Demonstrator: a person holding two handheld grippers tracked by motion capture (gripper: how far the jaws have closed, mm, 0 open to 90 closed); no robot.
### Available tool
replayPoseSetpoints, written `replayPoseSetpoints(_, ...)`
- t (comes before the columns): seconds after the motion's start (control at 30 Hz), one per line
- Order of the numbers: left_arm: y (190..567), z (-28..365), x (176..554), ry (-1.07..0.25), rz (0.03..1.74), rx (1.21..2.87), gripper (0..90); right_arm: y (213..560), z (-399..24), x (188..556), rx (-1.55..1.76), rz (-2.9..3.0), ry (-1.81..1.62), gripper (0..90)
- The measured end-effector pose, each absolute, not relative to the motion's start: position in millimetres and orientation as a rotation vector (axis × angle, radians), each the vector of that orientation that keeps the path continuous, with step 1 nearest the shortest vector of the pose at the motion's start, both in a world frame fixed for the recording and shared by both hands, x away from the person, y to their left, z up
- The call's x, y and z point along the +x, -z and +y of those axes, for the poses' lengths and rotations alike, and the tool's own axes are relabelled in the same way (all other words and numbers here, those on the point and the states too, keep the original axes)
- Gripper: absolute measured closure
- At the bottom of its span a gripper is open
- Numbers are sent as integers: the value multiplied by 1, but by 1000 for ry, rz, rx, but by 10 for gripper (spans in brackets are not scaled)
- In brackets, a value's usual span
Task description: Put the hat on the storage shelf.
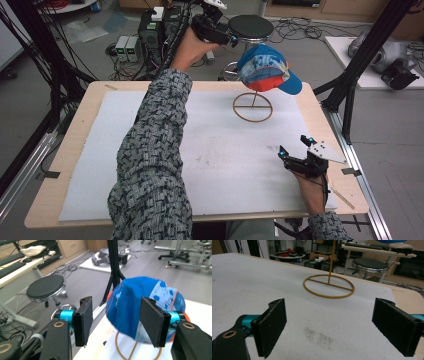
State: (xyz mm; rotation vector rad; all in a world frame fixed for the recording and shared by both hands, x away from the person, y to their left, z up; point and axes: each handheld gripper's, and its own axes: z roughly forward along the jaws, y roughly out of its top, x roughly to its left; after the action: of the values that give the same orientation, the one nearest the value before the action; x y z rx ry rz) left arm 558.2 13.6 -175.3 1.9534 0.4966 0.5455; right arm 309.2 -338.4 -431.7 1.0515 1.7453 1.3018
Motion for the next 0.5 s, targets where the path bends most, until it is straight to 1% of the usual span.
replayPoseSetpoints(0.03, 175, 20, 554, -562, 498, 1945, 439, 432, -337, 310, 1048, 1747, -1305, 116)
replayPoseSetpoints(0.13, 174, 27, 551, -556, 505, 1952, 437, 432, -337, 310, 1049, 1746, -1307, 117)
replayPoseSetpoints(0.17, 175, 35, 545, -591, 501, 1931, 437, 431, -337, 310, 1053, 1745, -1307, 116)
replayPoseSetpoints(0.2, 175, 35, 545, -591, 501, 1931, 442, 431, -337, 310, 1045, 1741, -1304, 116)
replayPoseSetpoints(0.27, 175, 48, 540, -575, 529, 1960, 432, 431, -337, 311, 1049, 1745, -1305, 116)
replayPoseSetpoints(0.47, 176, 65, 528, -602, 533, 1960, 420, 431, -333, 313, 1042, 1752, -1305, 116)
replayPoseSetpoints(0.5, 176, 73, 523, -606, 536, 1968, 419, 431, -331, 315, 1040, 1757, -1304, 116)
